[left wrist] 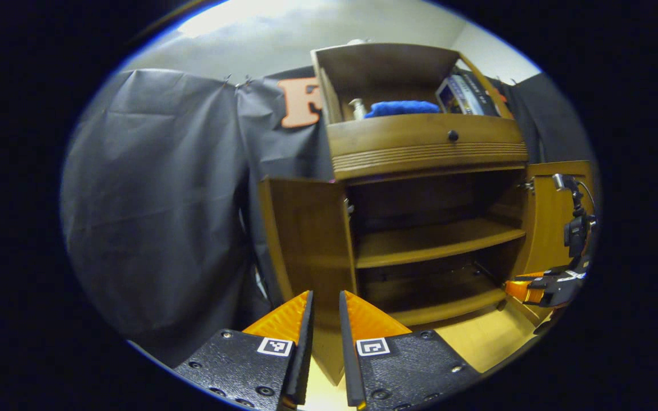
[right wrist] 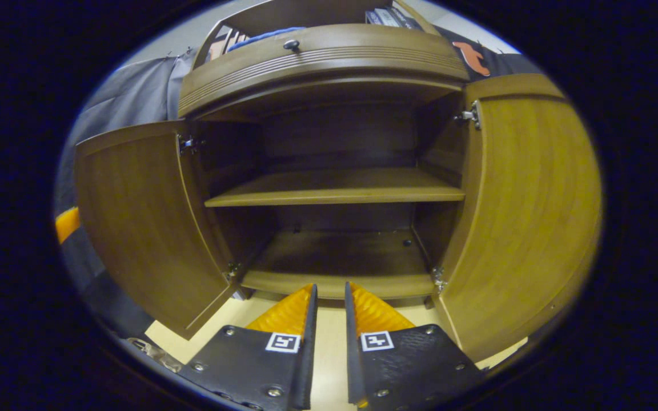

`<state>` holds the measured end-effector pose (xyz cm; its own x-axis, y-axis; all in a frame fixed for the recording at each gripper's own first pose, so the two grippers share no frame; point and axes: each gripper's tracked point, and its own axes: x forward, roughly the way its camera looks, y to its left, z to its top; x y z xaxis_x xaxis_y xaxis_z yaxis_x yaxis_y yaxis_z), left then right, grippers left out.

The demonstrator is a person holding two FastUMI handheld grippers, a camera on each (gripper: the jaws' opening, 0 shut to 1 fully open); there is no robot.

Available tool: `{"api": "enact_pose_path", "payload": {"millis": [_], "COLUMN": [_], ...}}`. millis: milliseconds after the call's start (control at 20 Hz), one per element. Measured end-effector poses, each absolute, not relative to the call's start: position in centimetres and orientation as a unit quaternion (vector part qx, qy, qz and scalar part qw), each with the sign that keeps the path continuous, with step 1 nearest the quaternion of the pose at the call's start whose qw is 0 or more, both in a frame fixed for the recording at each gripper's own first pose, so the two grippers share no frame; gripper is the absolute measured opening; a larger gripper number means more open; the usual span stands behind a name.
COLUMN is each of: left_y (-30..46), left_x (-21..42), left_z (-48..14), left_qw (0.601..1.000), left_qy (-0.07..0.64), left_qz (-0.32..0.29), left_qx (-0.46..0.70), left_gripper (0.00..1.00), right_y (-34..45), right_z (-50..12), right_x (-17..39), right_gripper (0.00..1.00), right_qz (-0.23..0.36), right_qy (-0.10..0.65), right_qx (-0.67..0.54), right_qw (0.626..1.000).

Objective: Open the right door of the double-door shoe cabinet with the right hand, and open the left door with the left hand.

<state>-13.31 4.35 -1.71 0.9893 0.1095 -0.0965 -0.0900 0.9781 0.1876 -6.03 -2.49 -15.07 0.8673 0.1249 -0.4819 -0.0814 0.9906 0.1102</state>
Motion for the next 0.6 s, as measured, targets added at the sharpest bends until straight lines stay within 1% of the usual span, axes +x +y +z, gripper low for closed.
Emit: {"api": "enact_pose_path", "payload": {"millis": [100,150,200,250,350,400,450,500,550,600], "left_y": [1.7,0.5,-0.6,-1.6,-3.7,-4.6,-5.4,-6.1,-6.8,-7.5], "left_x": [-11.9,-11.2,-10.4,-9.8,-9.0,-8.7,-8.4,-8.0,-7.7,-7.5], "left_z": [-0.8,-0.4,-0.1,0.1,0.1,0.1,0.2,0.1,0.0,-0.2], "left_qw": [0.996,0.996,0.996,0.996,0.996,0.995,0.994,0.993,0.992,0.991], "left_qy": [0.034,0.027,0.021,0.017,0.013,0.011,0.009,0.008,0.009,0.009], "left_qz": [0.012,-0.005,-0.020,-0.035,-0.063,-0.076,-0.087,-0.098,-0.108,-0.119], "left_qx": [0.087,0.084,0.080,0.076,0.068,0.065,0.063,0.063,0.063,0.062], "left_gripper": [0.21,0.26,0.21,0.21,0.30,0.25,0.30,0.25,0.30,0.25], "right_y": [-3.6,-4.5,-5.5,-6.3,-7.7,-8.6,-9.5,-10.3,-10.9,-11.4], "right_z": [-13.6,-12.9,-12.0,-11.3,-9.9,-9.4,-8.7,-8.2,-7.7,-7.2], "right_x": [-6.2,-6.4,-6.7,-7.0,-7.6,-7.9,-8.3,-8.7,-9.0,-9.2], "right_gripper": [0.24,0.24,0.24,0.24,0.24,0.24,0.24,0.24,0.24,0.24], "right_qz": [0.039,0.031,0.022,0.014,-0.005,-0.017,-0.029,-0.039,-0.049,-0.056], "right_qy": [0.240,0.233,0.226,0.219,0.205,0.200,0.194,0.189,0.185,0.181], "right_qx": [0.041,0.039,0.038,0.037,0.032,0.026,0.021,0.019,0.019,0.021], "right_qw": [0.969,0.971,0.973,0.975,0.978,0.979,0.980,0.981,0.981,0.982]}}
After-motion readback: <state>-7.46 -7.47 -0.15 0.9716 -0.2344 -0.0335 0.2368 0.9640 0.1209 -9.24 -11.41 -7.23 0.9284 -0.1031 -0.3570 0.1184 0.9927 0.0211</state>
